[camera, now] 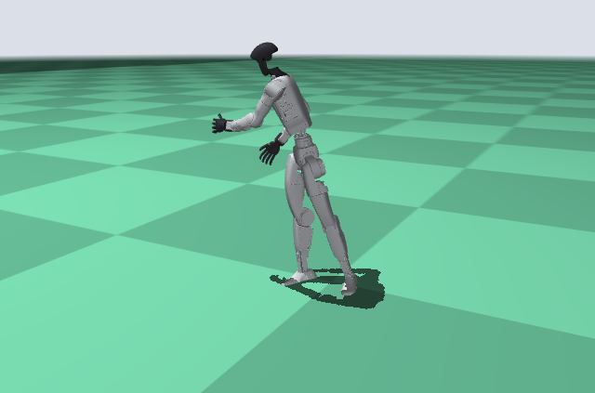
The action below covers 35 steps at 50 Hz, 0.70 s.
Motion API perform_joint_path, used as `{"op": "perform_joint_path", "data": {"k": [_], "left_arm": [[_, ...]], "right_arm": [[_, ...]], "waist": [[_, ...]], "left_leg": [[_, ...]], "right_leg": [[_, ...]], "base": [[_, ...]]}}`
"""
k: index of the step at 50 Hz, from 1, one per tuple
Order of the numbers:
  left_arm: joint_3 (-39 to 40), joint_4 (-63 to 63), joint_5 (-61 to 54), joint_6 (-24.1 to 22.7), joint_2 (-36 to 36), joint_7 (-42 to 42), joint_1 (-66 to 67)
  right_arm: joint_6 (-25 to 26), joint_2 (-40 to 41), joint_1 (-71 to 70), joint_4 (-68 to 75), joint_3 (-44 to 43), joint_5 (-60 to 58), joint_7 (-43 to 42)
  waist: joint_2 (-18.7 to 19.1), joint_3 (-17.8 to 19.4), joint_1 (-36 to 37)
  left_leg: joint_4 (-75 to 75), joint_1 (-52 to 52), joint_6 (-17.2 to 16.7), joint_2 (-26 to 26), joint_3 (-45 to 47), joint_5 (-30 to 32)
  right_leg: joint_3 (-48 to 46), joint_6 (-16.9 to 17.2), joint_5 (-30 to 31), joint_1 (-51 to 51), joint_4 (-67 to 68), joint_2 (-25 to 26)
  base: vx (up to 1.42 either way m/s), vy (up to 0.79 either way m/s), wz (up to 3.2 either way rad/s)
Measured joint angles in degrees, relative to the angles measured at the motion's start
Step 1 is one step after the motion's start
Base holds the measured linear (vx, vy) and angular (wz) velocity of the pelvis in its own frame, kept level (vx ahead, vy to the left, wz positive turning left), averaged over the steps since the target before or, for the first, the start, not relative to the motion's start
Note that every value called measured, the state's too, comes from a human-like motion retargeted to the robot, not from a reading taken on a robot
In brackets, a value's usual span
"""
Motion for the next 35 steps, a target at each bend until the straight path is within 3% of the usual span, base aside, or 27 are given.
{"op": "perform_joint_path", "data": {"k": [5, 10, 13, 17, 22, 25, 29, 35], "left_arm": [[-7.1, -6.8, -11.6, -0.4, -5.8, -15.2, 0.7], [-9.0, -5.7, -20.3, 1.4, -8.3, -20.7, 0.3], [-6.9, -1.8, -18.1, 0.7, -5.9, -15.8, -1.3], [-2.2, 5.0, -7.8, 0.8, -0.8, -0.4, -4.4], [3.2, 13.0, 3.8, 6.8, 3.3, 21.3, -7.9], [3.4, 14.7, 6.7, 8.1, 4.1, 25.5, -9.1], [-0.7, 9.9, 5.4, 4.3, 2.2, 17.6, -8.7], [-6.0, 0.5, -7.2, -1.1, -5.5, -7.4, -4.8]], "right_arm": [[1.3, 0.2, -2.5, -0.4, 2.1, 1.2, 3.1], [2.0, 0.9, -4.3, -1.4, 2.5, 2.0, 4.0], [1.4, 0.8, -4.2, -2.2, 2.1, 0.9, 2.6], [0.2, 0.2, -3.5, -2.6, 1.2, -1.5, -1.4], [-0.2, -0.2, -1.3, -1.5, -1.3, -4.2, -6.4], [-0.3, -0.4, 0.3, -0.4, -2.6, -5.1, -7.7], [0.4, -0.5, 1.2, 1.9, -3.2, -4.3, -6.3], [2.1, -0.3, -0.1, 4.8, -0.7, -2.7, 1.6]], "waist": [[-0.8, -0.2, -1.1], [-2.0, -0.7, -2.3], [-2.5, -1.0, -2.7], [-2.8, -1.1, -3.2], [-2.5, -1.0, -3.3], [-2.2, -0.8, -3.4], [-1.8, -0.3, -3.7], [-2.3, -0.2, -5.4]], "left_leg": [[-0.1, 0.0, 0.0, 0.1, -0.2, -0.2], [0.5, 0.7, 0.6, -0.2, 1.6, -0.5], [1.2, 1.4, 1.1, -0.4, 3.4, -0.8], [2.3, 2.3, 1.8, -0.8, 6.1, -1.2], [3.7, 3.2, 2.4, -1.2, 8.8, -1.7], [4.2, 3.6, 2.5, -1.3, 9.5, -1.8], [4.5, 3.3, 2.4, -1.2, 9.2, -2.1], [4.6, 2.6, 2.0, -1.1, 7.7, -2.4]], "right_leg": [[-0.3, 0.0, 0.0, 0.0, 0.0, 0.0], [1.3, 0.0, 0.5, 0.1, 0.0, 0.3], [3.1, 0.0, 0.8, 0.1, 0.0, 0.6], [5.9, 0.0, 1.4, 0.1, 0.0, 1.0], [8.8, 0.0, 2.0, 0.2, 0.0, 1.3], [9.5, 0.0, 2.2, 0.3, 0.0, 1.5], [9.1, 0.0, 2.2, 0.3, 0.0, 1.3], [7.6, 0.0, 1.7, 0.2, 0.0, 0.5]], "base": [[0.00, 0.00, 0.05], [-0.02, 0.00, -0.36], [-0.03, 0.00, -0.60], [-0.03, 0.00, -0.66], [-0.02, 0.00, -0.53], [-0.01, 0.00, -0.19], [0.00, 0.00, 0.00], [-0.02, 0.03, 0.24]]}}
